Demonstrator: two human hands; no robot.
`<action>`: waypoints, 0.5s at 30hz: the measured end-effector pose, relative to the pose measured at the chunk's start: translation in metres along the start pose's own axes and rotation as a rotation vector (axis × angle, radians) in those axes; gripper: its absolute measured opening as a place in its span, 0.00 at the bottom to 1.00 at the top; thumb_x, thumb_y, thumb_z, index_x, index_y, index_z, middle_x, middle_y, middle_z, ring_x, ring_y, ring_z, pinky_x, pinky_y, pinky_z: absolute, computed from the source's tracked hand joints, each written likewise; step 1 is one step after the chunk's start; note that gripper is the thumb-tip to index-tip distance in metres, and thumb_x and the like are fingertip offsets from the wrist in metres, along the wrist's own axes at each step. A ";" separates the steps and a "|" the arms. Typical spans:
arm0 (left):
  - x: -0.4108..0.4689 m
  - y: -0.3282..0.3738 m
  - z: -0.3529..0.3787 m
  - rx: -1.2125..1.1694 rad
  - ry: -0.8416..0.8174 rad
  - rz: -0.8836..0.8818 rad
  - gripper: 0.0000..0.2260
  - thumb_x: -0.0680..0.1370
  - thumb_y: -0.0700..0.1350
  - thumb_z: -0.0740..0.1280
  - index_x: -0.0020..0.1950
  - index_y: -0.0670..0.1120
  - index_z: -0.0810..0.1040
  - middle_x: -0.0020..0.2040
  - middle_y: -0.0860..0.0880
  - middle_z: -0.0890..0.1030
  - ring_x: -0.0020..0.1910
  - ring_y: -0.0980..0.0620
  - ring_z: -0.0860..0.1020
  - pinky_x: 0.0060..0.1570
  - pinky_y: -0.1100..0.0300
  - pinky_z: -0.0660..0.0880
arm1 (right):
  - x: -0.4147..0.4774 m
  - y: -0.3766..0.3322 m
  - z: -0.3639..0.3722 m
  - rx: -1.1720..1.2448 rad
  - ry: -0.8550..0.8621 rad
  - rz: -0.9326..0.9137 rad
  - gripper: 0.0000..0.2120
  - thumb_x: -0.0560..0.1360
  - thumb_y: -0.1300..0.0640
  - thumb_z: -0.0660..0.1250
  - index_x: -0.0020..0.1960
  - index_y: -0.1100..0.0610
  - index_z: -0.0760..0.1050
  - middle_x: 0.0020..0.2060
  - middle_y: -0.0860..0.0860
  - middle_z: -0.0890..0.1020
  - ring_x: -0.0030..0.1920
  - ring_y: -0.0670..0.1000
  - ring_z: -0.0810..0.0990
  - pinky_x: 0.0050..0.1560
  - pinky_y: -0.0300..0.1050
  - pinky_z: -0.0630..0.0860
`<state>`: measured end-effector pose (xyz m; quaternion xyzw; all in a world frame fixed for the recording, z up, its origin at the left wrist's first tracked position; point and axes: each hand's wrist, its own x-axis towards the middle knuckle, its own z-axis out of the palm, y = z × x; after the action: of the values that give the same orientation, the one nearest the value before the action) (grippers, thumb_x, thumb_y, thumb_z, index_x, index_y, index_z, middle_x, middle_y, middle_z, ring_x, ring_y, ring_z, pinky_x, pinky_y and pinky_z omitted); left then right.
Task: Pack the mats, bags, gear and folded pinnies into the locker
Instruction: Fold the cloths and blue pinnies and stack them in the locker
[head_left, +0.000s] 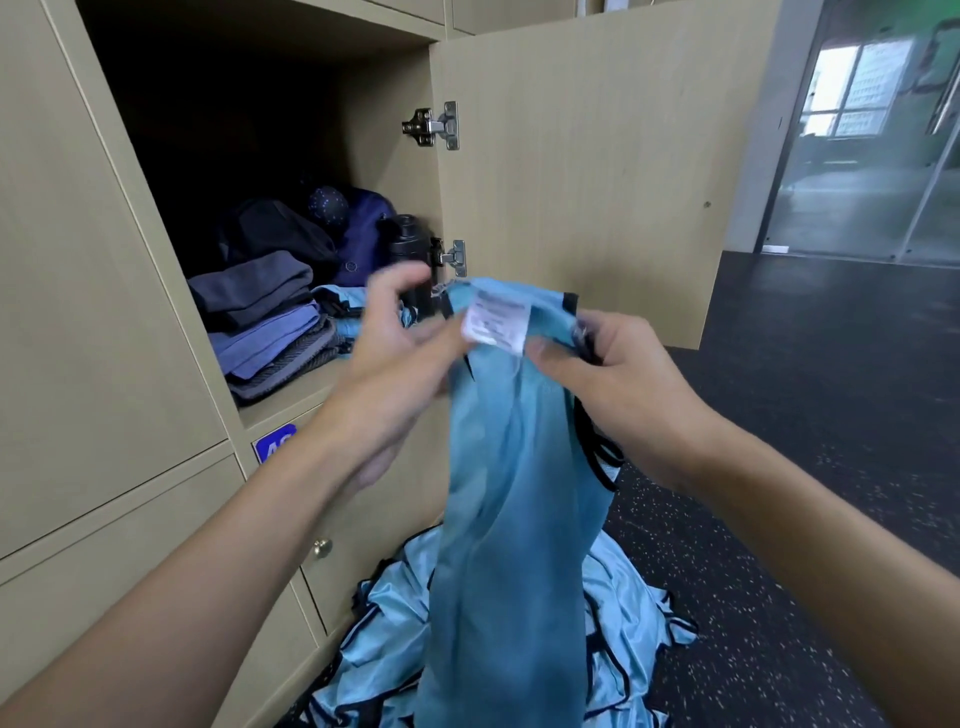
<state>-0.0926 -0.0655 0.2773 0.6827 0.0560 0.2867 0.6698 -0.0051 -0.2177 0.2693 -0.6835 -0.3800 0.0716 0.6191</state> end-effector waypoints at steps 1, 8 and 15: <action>-0.003 -0.006 0.001 0.019 -0.094 -0.119 0.29 0.71 0.49 0.78 0.67 0.54 0.68 0.50 0.43 0.86 0.47 0.45 0.80 0.55 0.45 0.75 | 0.000 -0.003 0.001 0.060 0.032 0.017 0.08 0.81 0.58 0.65 0.54 0.61 0.81 0.52 0.65 0.83 0.47 0.55 0.81 0.54 0.61 0.78; -0.004 -0.004 0.013 -0.195 0.018 -0.197 0.24 0.78 0.36 0.69 0.71 0.47 0.66 0.49 0.41 0.86 0.45 0.46 0.85 0.45 0.53 0.83 | 0.001 0.000 -0.015 0.091 0.013 0.182 0.14 0.77 0.55 0.70 0.62 0.55 0.73 0.51 0.57 0.85 0.47 0.53 0.86 0.50 0.57 0.82; -0.006 -0.015 0.006 -0.039 0.086 -0.274 0.38 0.74 0.45 0.75 0.77 0.56 0.57 0.52 0.54 0.84 0.47 0.56 0.85 0.50 0.56 0.80 | -0.002 0.007 -0.012 0.105 0.015 0.224 0.31 0.75 0.63 0.71 0.72 0.47 0.62 0.50 0.58 0.85 0.49 0.58 0.85 0.54 0.58 0.81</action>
<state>-0.0900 -0.0723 0.2615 0.6427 0.1715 0.2226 0.7127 0.0034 -0.2281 0.2652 -0.6889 -0.2925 0.1552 0.6449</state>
